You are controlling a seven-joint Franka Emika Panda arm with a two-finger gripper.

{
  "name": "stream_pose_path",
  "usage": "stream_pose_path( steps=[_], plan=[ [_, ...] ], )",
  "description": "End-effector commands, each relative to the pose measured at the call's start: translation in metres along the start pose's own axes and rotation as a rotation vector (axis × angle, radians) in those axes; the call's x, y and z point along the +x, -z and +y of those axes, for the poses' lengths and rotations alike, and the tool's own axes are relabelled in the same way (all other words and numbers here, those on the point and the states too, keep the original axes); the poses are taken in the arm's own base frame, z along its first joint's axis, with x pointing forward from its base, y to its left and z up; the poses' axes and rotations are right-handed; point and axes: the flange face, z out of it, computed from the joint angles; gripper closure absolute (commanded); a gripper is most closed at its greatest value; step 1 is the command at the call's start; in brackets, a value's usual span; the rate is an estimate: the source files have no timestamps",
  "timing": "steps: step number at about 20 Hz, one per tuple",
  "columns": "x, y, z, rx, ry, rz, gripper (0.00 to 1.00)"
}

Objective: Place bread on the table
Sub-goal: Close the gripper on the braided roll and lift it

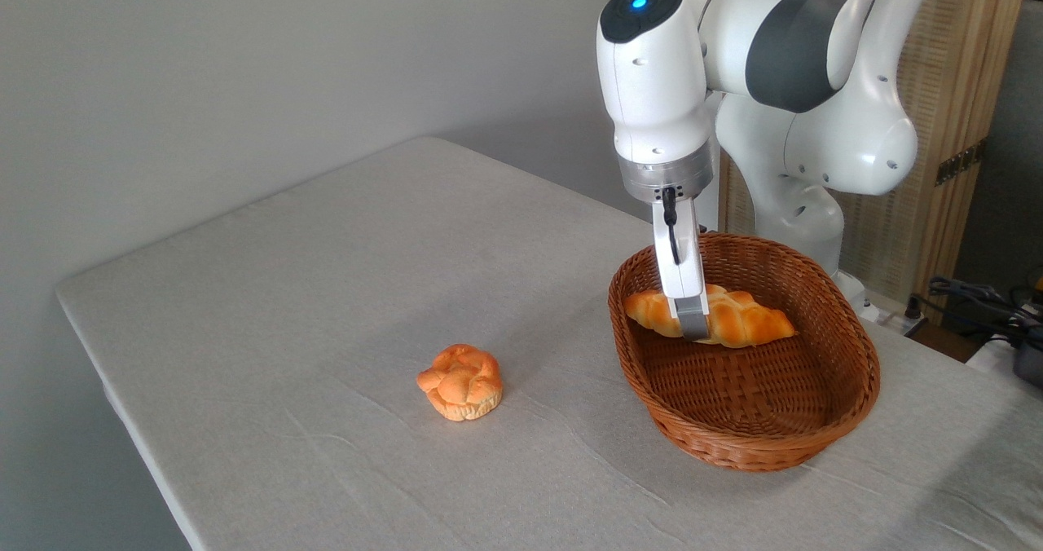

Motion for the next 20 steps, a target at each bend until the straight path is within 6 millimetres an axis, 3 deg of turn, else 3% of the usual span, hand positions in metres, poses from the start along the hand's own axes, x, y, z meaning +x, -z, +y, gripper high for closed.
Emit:
stream_pose_path(
  steps=[1,12,20],
  plan=[
    [0.000,0.000,0.002,0.008,-0.023,-0.015,0.77],
    [-0.006,0.004,0.007,-0.010,-0.004,-0.010,0.76],
    [-0.030,0.053,0.013,0.021,0.025,-0.110,0.72]
  ],
)
